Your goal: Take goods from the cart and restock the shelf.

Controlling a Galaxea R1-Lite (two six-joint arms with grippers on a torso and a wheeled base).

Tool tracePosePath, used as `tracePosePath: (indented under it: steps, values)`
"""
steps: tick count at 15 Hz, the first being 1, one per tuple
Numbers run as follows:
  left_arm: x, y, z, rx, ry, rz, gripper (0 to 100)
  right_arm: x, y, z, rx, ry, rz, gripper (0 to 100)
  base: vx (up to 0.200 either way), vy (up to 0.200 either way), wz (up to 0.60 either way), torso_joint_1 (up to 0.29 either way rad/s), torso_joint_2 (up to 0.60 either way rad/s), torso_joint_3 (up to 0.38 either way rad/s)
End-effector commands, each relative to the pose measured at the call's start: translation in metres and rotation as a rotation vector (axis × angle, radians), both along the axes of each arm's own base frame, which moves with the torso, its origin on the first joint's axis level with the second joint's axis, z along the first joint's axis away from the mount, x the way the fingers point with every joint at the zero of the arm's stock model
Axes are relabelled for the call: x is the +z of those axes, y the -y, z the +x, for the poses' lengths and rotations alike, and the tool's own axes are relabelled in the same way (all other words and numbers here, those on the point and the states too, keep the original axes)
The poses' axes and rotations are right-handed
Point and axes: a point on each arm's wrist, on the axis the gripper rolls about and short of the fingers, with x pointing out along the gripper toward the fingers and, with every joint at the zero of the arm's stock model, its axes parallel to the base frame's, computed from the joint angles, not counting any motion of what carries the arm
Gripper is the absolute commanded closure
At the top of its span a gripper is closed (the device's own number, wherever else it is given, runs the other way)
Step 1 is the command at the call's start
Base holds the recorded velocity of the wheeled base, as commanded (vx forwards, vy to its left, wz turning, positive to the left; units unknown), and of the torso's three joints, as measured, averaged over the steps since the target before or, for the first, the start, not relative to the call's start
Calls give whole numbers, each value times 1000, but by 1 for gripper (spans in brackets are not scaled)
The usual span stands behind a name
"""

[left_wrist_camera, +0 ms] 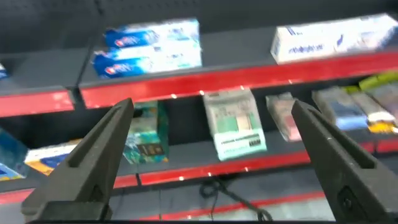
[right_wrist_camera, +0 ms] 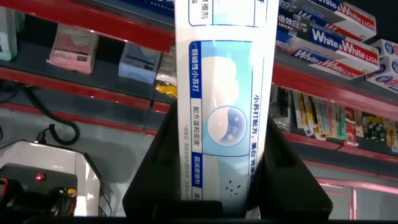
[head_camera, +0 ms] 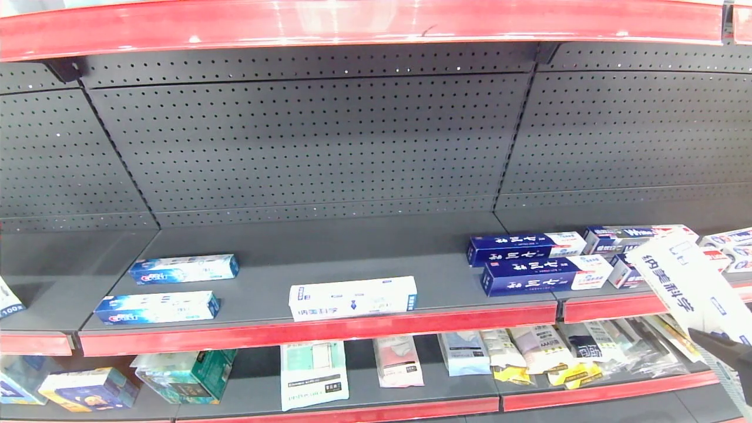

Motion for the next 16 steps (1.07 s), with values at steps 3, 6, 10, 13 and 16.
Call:
tracePosePath:
  steps: [3, 6, 10, 13, 16]
  values:
    - [-4, 1, -5, 28, 75, -23, 0, 3, -1, 1, 8, 10, -1, 100, 0, 0, 0, 0, 0, 0]
    - [-12, 0, 0, 50, 98, -32, 0, 4, 0, 2, 6, 13, -1, 100, 0, 0, 0, 0, 0, 0]
    - [-12, 0, -1, 50, 99, -32, 0, 3, -1, 3, 19, 6, -3, 100, 0, 0, 0, 0, 0, 0]
    - [-12, 0, -1, 48, 99, -30, 0, 3, -1, 4, 19, 3, -4, 100, 0, 0, 0, 0, 0, 0]
    - [-12, 0, -1, 50, 99, -30, 0, 3, -1, 5, 17, -4, -3, 100, 0, 0, 400, 2, 2, 2]
